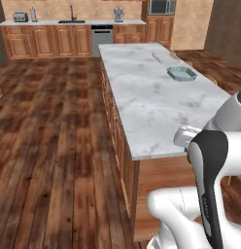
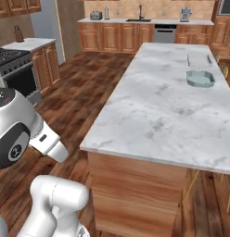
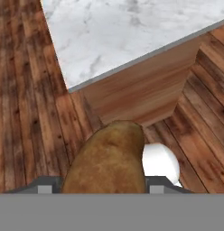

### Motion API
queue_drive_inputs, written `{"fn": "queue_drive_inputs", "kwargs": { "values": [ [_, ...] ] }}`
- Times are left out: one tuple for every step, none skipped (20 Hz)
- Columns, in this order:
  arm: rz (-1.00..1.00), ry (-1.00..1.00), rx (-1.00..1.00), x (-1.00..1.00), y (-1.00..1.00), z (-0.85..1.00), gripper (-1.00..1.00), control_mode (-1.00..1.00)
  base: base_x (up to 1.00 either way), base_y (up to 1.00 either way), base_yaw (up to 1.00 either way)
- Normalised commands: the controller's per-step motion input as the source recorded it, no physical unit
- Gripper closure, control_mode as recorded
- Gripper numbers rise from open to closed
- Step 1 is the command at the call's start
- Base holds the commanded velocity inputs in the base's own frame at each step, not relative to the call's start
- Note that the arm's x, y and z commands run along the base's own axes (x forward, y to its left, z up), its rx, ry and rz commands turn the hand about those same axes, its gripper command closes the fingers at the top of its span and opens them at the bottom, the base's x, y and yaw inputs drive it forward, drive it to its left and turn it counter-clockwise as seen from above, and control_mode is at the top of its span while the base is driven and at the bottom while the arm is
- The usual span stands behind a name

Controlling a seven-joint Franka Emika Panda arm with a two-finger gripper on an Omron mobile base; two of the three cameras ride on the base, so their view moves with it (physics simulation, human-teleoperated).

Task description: Place the cold items (potato and lemon) from the fridge in one tupperware on the dining counter. Place the warm items (hot dog and kebab skewer) in the stove area in another tupperware.

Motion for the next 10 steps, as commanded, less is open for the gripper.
{"fn": "queue_drive_inputs", "kwargs": {
  "values": [
    [0.00,0.00,0.00,0.00,0.00,0.00,1.00,1.00,0.00,-1.00,0.00],
    [0.00,0.00,0.00,0.00,0.00,0.00,1.00,1.00,0.01,-1.00,0.00],
    [0.00,0.00,0.00,0.00,0.00,0.00,1.00,1.00,0.03,-1.00,0.00],
    [0.00,0.00,0.00,0.00,0.00,0.00,1.00,1.00,0.05,-1.00,0.00],
    [0.00,0.00,0.00,0.00,0.00,0.00,1.00,1.00,0.04,-1.00,0.00],
    [0.00,0.00,0.00,0.00,0.00,0.00,1.00,1.00,0.04,-1.00,0.00],
    [0.00,0.00,0.00,0.00,0.00,0.00,1.00,1.00,0.04,-1.00,0.00],
    [0.00,0.00,0.00,0.00,0.00,0.00,1.00,1.00,0.01,-1.00,0.00],
    [0.00,0.00,0.00,0.00,0.00,0.00,1.00,1.00,0.00,-1.00,0.00],
    [0.00,0.00,0.00,0.00,0.00,0.00,1.00,1.00,0.00,-1.00,0.00]
  ]
}}
